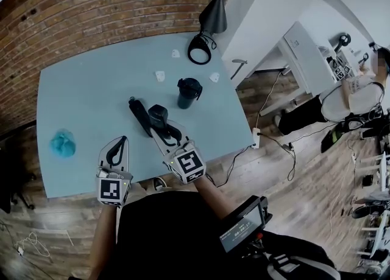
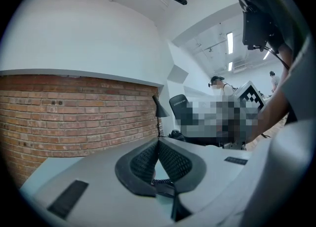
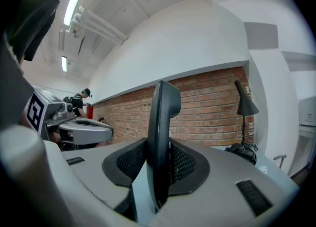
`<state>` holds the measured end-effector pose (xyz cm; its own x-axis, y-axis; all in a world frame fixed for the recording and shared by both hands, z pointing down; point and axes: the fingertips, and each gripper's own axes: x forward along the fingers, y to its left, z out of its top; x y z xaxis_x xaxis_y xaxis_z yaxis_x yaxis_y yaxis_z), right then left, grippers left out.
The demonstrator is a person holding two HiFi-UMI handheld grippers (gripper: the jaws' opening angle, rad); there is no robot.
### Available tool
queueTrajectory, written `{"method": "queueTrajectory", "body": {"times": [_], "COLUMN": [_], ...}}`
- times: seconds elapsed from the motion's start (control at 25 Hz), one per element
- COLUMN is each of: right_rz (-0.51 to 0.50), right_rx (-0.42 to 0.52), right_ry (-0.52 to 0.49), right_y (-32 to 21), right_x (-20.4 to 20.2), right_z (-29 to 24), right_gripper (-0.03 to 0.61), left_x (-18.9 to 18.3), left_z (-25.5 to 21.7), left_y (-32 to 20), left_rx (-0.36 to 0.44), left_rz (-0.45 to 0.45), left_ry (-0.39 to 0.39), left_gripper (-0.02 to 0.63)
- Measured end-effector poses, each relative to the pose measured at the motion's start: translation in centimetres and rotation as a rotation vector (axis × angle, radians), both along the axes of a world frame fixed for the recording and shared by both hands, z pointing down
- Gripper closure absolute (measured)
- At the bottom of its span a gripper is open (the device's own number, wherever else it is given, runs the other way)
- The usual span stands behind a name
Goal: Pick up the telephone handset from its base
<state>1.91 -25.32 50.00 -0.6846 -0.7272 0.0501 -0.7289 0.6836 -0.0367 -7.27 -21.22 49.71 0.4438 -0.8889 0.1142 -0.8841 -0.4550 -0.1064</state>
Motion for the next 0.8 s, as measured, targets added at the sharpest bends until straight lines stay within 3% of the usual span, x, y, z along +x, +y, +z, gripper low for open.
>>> {"method": "queueTrajectory", "body": {"times": [0.32, 0.8], "right_rz": [-0.018, -0.019], "right_rx": [-0.053, -0.058], "right_ry": [-0.015, -0.025], "right_y": [0.2, 0.3], "right_x": [-0.2, -0.7], "right_z": [1.1, 1.2], "right_gripper": [0.425, 0.425], "left_x": [-0.5, -0.9], "left_z": [0.5, 1.6], "left_y": [-0.1, 0.0], "left_rx": [-0.009, -0.029], "left_rz": [-0.019, -0.010], "left_ry": [-0.008, -0.010], "left_gripper": [0.597, 0.597]}}
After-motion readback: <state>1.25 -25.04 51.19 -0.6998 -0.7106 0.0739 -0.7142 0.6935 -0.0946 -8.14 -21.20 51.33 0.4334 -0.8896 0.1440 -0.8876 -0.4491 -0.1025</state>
